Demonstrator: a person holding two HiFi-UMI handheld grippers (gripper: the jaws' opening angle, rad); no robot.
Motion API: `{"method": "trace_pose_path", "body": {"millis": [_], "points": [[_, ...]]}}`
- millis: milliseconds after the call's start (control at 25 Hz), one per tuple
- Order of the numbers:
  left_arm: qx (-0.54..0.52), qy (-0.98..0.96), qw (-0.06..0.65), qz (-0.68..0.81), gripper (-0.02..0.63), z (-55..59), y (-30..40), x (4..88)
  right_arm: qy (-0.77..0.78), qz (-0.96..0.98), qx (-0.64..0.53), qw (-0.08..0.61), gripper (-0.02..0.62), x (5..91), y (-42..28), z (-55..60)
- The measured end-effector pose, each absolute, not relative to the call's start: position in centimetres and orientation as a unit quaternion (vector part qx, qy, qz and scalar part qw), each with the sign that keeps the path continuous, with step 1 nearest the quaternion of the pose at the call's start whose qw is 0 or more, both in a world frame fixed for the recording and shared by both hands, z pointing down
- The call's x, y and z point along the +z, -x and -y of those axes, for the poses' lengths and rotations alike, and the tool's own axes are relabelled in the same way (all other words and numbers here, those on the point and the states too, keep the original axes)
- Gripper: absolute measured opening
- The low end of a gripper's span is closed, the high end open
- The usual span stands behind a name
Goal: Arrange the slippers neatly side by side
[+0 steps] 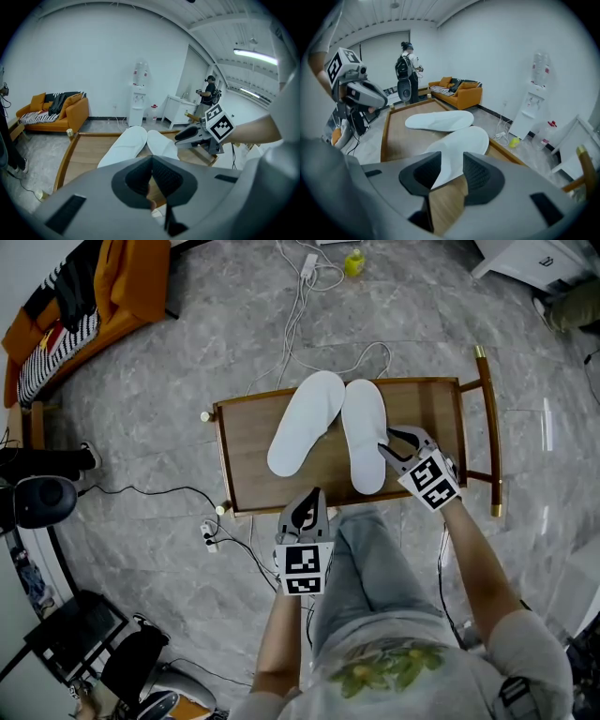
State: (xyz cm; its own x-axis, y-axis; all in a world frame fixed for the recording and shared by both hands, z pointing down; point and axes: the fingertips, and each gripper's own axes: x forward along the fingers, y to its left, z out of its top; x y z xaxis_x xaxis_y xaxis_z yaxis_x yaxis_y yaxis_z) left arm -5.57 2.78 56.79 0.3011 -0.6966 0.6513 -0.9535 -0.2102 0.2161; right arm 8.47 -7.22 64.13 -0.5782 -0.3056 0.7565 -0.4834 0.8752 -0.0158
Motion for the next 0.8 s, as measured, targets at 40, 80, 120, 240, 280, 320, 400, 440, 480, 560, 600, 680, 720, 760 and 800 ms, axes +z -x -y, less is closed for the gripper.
{"method": "trace_pose_path", "body": {"millis": [40, 80, 120, 240, 280, 320, 400, 440, 480, 560, 600, 680, 720, 760, 800], "points": [[0.213, -0.747, 0.301, 0.553, 0.015, -2.7, 5.6, 56.7, -0.232, 0.883, 0.118, 0.391, 0.153, 63.5, -8.5, 7.2], [0.212, -0.746, 0.300, 0.555, 0.015, -2.6, 5.7, 56.6, -0.240, 0.884, 0.123, 0.382, 0.156, 62.9, -8.6, 7.2], [0.211, -0.745, 0.301, 0.556, 0.015, -2.6, 5.8, 56.5, -0.247, 0.885, 0.129, 0.373, 0.159, 62.4, -8.6, 7.1], [0.204, -0.742, 0.303, 0.562, 0.015, -2.7, 6.0, 55.8, -0.260, 0.888, 0.144, 0.351, 0.164, 61.0, -8.3, 6.1], [0.203, -0.741, 0.303, 0.564, 0.015, -2.8, 6.1, 55.5, -0.258, 0.890, 0.149, 0.345, 0.164, 60.6, -8.0, 5.6], [0.202, -0.740, 0.303, 0.565, 0.015, -2.8, 6.1, 55.3, -0.254, 0.893, 0.152, 0.339, 0.164, 60.1, -7.5, 5.1], [0.203, -0.738, 0.304, 0.568, 0.015, -3.0, 6.2, 54.9, -0.245, 0.898, 0.156, 0.331, 0.164, 59.3, -6.5, 4.0], [0.204, -0.736, 0.305, 0.568, 0.015, -3.2, 6.3, 54.7, -0.241, 0.900, 0.158, 0.328, 0.164, 58.9, -6.1, 3.5], [0.206, -0.735, 0.306, 0.569, 0.015, -3.4, 6.4, 54.5, -0.237, 0.901, 0.161, 0.325, 0.164, 58.6, -5.6, 3.0], [0.208, -0.732, 0.308, 0.571, 0.015, -3.9, 6.5, 54.1, -0.229, 0.906, 0.168, 0.314, 0.164, 58.0, -4.5, 2.0], [0.208, -0.730, 0.310, 0.572, 0.015, -4.2, 6.6, 53.8, -0.224, 0.908, 0.171, 0.310, 0.164, 57.6, -4.0, 1.5], [0.208, -0.728, 0.313, 0.573, 0.015, -4.6, 6.6, 53.4, -0.217, 0.909, 0.178, 0.309, 0.164, 57.3, -3.2, 0.6], [0.208, -0.727, 0.315, 0.573, 0.015, -4.8, 6.6, 53.3, -0.214, 0.908, 0.180, 0.310, 0.164, 57.2, -2.9, 0.2], [0.209, -0.726, 0.317, 0.573, 0.015, -5.1, 6.5, 53.2, -0.211, 0.909, 0.183, 0.310, 0.164, 57.0, -2.5, -0.2], [0.210, -0.726, 0.318, 0.573, 0.015, -5.2, 6.5, 53.0, -0.209, 0.909, 0.187, 0.307, 0.164, 56.9, -2.1, -0.6]]}}
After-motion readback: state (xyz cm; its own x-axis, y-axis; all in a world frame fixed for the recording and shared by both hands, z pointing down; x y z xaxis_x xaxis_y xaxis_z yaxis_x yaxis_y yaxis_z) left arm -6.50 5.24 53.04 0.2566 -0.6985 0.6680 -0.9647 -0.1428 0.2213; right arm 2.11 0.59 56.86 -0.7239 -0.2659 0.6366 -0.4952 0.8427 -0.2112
